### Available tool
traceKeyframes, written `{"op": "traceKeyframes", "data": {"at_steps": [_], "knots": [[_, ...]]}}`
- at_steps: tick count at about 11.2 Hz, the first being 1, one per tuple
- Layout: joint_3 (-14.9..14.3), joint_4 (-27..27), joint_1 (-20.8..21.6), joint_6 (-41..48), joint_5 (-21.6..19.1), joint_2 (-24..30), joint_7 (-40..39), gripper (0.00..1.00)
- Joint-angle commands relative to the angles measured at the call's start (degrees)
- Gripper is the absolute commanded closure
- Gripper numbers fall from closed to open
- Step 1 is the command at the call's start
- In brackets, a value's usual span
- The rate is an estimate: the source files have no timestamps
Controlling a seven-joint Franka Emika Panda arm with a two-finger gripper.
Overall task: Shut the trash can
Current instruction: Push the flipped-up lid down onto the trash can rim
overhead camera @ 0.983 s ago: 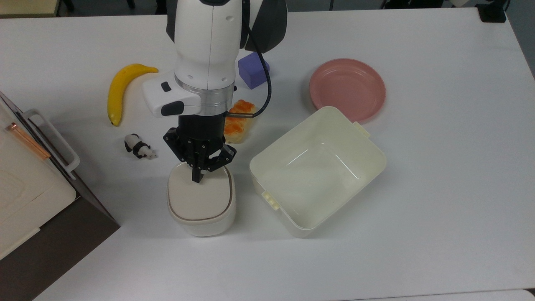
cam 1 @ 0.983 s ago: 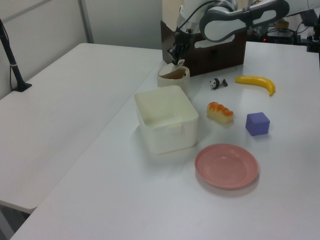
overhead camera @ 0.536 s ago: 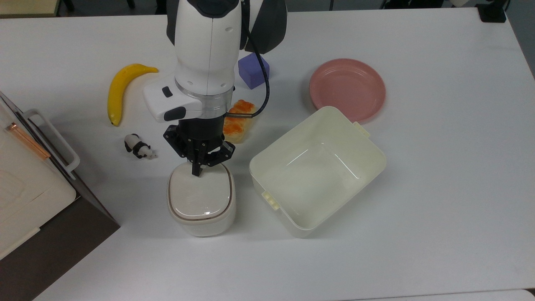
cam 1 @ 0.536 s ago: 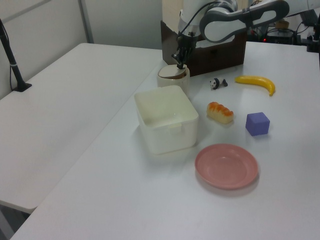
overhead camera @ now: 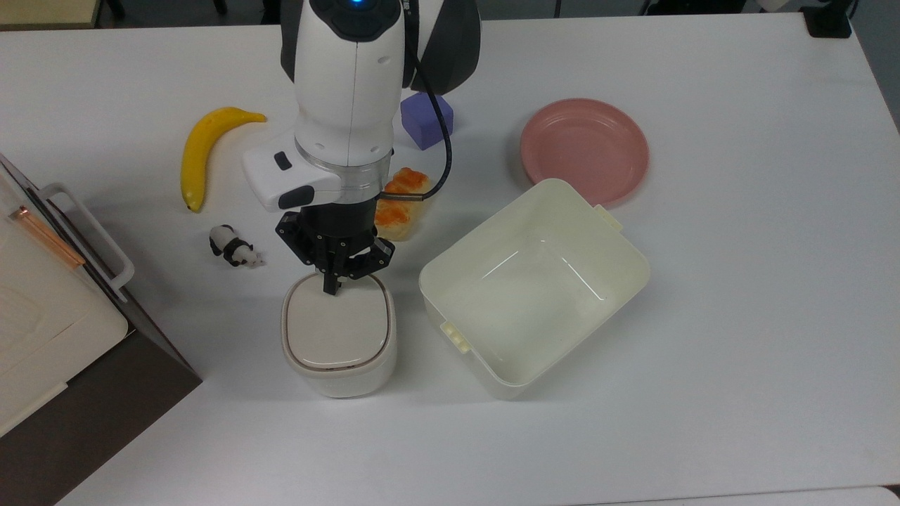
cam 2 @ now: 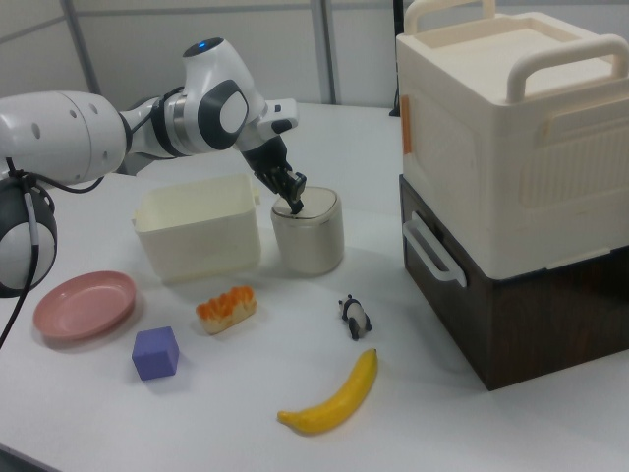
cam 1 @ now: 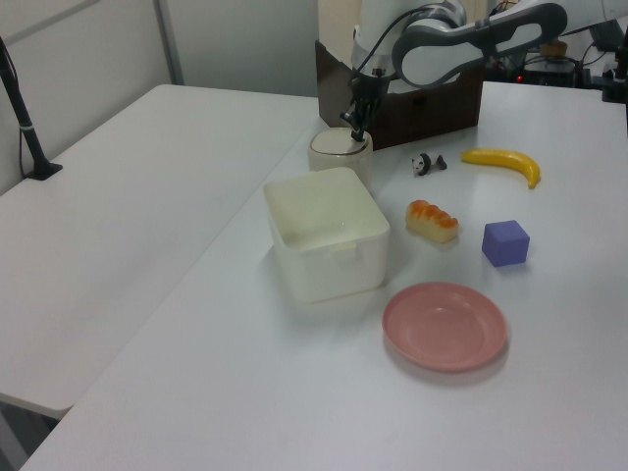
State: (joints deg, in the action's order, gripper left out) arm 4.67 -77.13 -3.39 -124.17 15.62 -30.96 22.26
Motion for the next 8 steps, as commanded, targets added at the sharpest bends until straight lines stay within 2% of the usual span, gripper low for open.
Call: {"op": "traceKeyframes", "data": {"at_steps": [1,8], "knots": [[0.25,-3.11,-0.03,1.38,0.29,1.26,-1.69,1.0],[0.25,-2.77,-0.12,1.21,0.12,1.86,-1.25,1.0]]}}
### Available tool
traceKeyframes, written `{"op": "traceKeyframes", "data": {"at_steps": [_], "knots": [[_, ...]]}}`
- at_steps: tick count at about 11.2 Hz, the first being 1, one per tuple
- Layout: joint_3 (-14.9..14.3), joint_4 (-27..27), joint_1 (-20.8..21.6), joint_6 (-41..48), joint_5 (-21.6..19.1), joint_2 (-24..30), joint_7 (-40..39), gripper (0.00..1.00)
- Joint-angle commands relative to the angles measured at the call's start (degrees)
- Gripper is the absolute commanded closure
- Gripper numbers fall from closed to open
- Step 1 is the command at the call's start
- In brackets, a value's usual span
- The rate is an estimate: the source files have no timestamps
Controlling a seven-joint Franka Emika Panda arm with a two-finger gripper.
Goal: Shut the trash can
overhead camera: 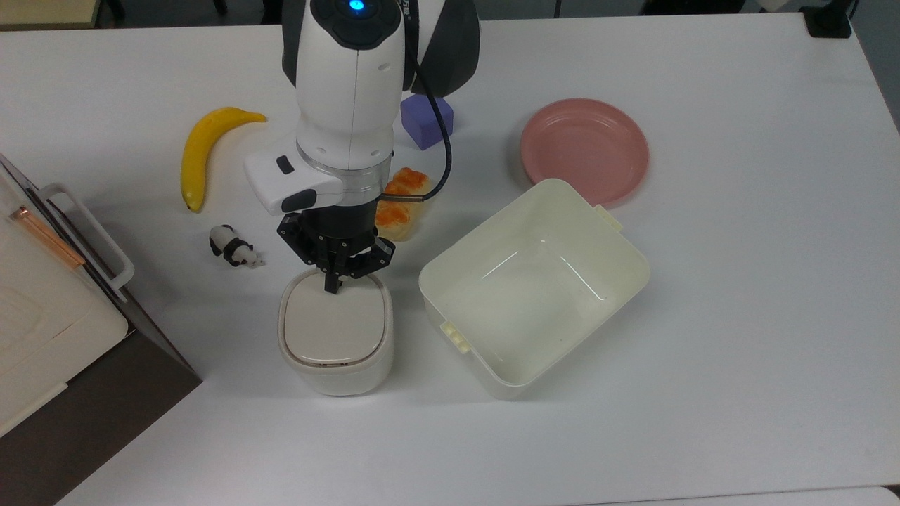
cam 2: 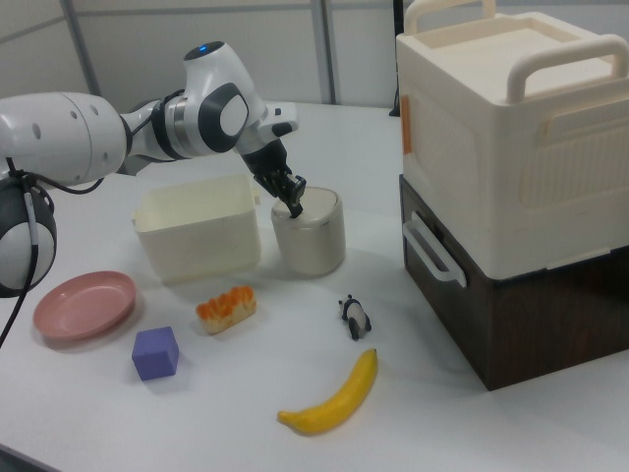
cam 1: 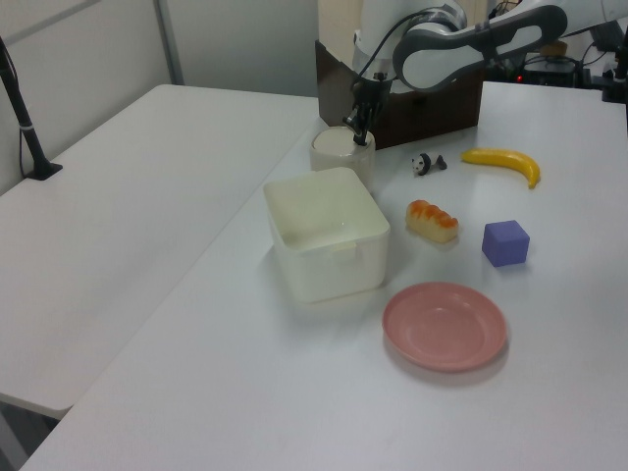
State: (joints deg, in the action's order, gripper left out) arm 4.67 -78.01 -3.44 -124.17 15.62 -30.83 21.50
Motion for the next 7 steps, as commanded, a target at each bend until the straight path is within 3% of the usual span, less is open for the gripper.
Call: {"op": "traceKeyframes", "data": {"at_steps": [1,4,7], "knots": [[0.34,-0.06,0.01,1.12,-0.06,2.61,-0.15,1.0],[0.52,4.51,-0.6,1.12,-5.23,5.16,-0.5,1.0],[0.52,4.18,-1.31,1.29,-7.87,9.72,-0.85,1.0]]}}
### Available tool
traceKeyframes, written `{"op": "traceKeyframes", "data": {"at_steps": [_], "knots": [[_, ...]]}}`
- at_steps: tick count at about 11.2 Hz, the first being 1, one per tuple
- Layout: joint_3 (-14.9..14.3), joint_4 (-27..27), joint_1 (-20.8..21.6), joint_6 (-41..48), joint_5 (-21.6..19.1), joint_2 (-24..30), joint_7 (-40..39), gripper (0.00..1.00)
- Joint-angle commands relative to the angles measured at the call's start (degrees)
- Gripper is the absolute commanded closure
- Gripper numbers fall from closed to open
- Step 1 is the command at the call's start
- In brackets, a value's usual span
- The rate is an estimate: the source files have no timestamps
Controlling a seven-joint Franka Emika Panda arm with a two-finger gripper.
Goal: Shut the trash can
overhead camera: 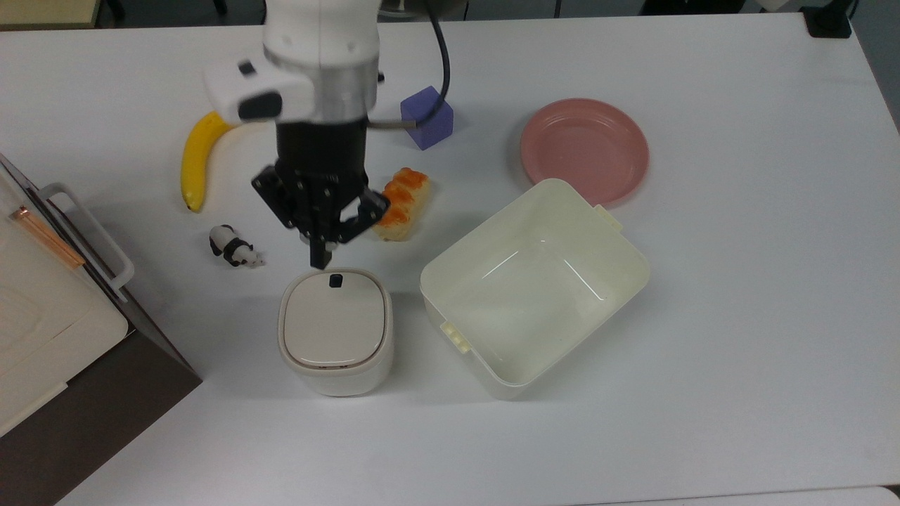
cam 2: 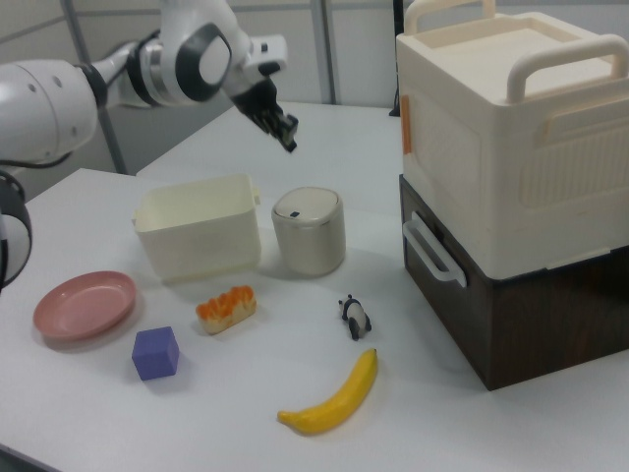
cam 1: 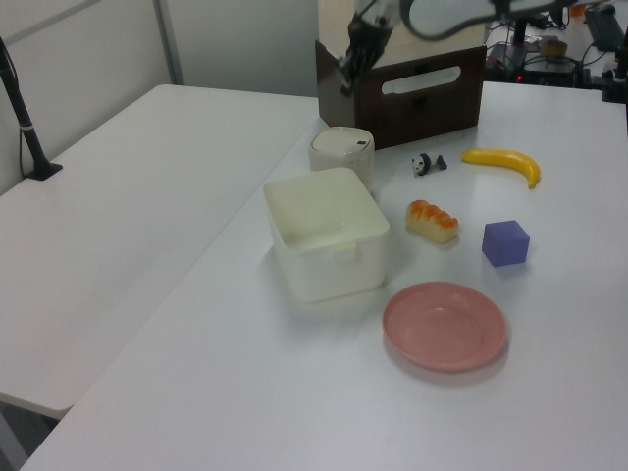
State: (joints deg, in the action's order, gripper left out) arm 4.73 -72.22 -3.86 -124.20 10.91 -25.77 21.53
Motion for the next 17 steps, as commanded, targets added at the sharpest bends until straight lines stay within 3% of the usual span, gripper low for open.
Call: {"op": "traceKeyframes", "data": {"at_steps": [1,4,5,7,11,13,14,17], "knots": [[0.54,-2.48,-1.15,2.63,-5.0,6.85,-2.01,1.0],[0.37,-3.8,-2.9,22.6,-14.93,11.25,-12.45,1.0],[0.37,-3.8,-3.0,28.34,-15.56,11.79,-13.09,1.0],[0.37,-3.8,-3.0,31.38,-16.1,11.97,-13.53,0.91],[0.45,-3.89,-2.73,33.23,-16.18,11.88,-15.99,0.6],[0.45,-3.8,-2.65,33.23,-16.27,11.97,-15.47,0.33],[0.45,-3.8,-2.65,33.15,-16.27,12.06,-15.38,0.0],[0.54,-3.98,-2.56,32.97,-16.1,12.14,-15.99,0.0]]}}
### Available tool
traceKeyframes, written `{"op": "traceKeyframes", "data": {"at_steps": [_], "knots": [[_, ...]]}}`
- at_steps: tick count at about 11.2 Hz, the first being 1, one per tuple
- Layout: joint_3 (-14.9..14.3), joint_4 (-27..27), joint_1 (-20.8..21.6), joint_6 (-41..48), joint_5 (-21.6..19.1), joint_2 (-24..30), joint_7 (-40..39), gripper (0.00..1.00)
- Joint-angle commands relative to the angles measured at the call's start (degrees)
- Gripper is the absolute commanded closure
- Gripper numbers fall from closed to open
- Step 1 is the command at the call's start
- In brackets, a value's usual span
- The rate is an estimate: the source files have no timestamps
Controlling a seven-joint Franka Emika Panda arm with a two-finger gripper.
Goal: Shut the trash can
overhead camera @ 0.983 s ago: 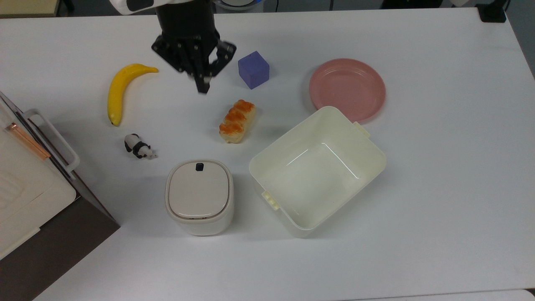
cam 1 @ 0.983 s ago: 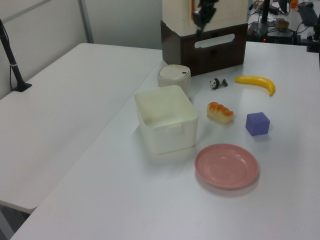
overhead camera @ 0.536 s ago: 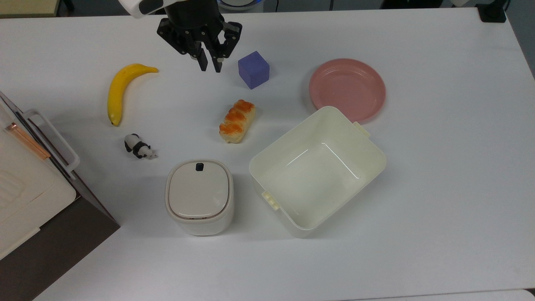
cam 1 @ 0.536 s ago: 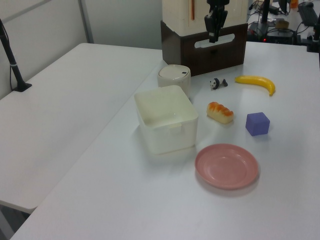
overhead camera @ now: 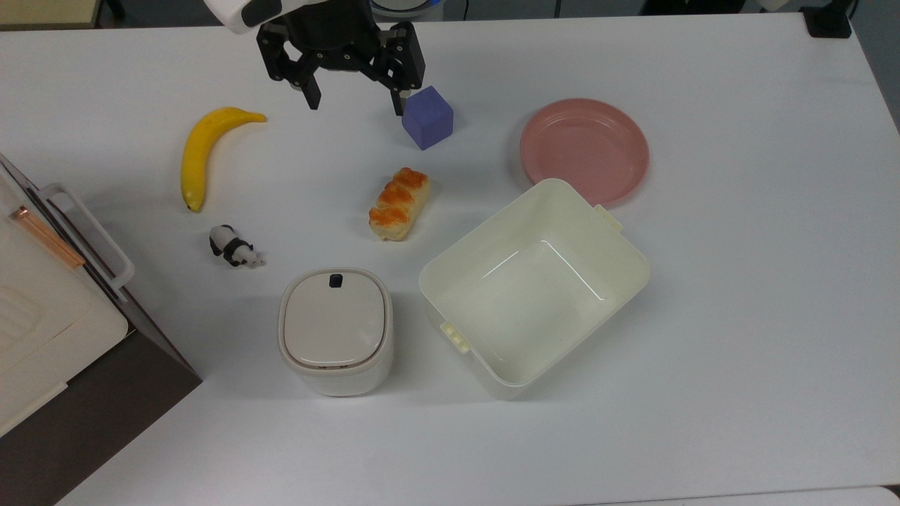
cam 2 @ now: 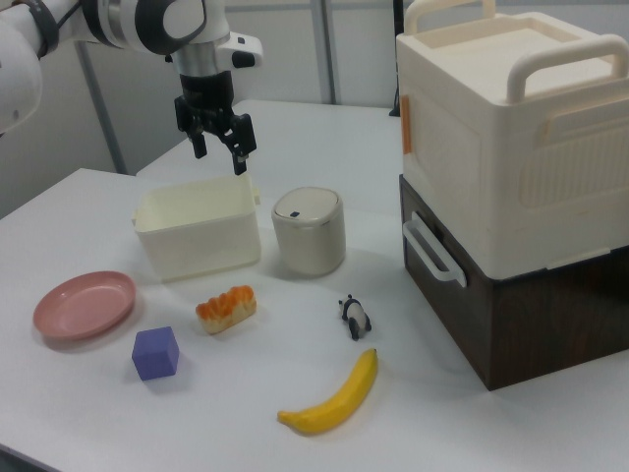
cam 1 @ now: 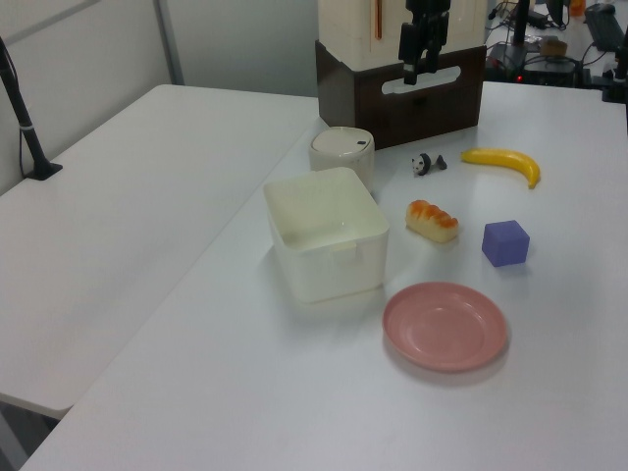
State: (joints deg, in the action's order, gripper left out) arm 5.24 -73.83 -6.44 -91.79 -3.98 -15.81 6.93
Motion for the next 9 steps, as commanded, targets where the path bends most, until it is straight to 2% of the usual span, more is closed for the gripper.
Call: {"op": "traceKeyframes", "data": {"at_steps": [1,5,9], "knots": [[-0.05,-2.46,0.11,0.12,-1.12,2.27,-1.05,0.0],[-0.05,-3.34,0.37,-3.21,0.2,3.24,-1.4,0.0],[-0.14,-3.34,0.11,-4.35,-0.77,3.24,-1.57,0.0]]}}
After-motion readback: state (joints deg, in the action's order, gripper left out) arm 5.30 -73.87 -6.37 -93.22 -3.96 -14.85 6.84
